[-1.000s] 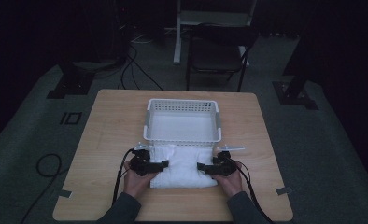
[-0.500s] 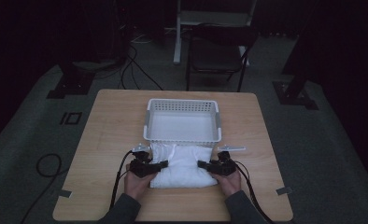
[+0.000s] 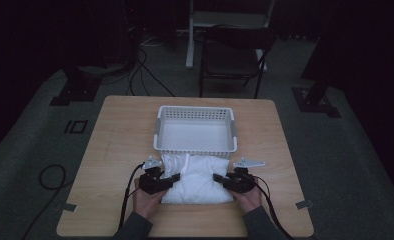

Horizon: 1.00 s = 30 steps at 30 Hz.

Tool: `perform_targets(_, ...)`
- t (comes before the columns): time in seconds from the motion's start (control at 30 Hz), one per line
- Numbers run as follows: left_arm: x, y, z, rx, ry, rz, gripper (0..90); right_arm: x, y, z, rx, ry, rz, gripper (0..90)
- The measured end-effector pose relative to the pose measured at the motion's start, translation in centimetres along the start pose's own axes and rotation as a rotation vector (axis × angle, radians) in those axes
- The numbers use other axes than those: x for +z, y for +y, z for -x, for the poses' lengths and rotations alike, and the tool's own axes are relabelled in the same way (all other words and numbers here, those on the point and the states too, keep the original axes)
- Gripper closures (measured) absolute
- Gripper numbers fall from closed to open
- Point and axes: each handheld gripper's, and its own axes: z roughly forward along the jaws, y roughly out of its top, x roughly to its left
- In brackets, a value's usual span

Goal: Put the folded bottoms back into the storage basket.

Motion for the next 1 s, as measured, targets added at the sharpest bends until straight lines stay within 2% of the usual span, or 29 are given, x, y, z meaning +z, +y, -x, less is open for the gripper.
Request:
perform_targets(0.53, -2.0, 0.5, 0.9, 0.018, 0.013, 0.04, 54.4, -1.0, 0.4, -1.2, -0.04, 0.019, 0.041, 70.1)
perform_targets(1.0, -3.5, 1.3, 1.6, 0.024, 0.002, 0.085, 54.4, -2.3, 1.5, -2.1, -0.084, 0.022, 0.079, 70.1)
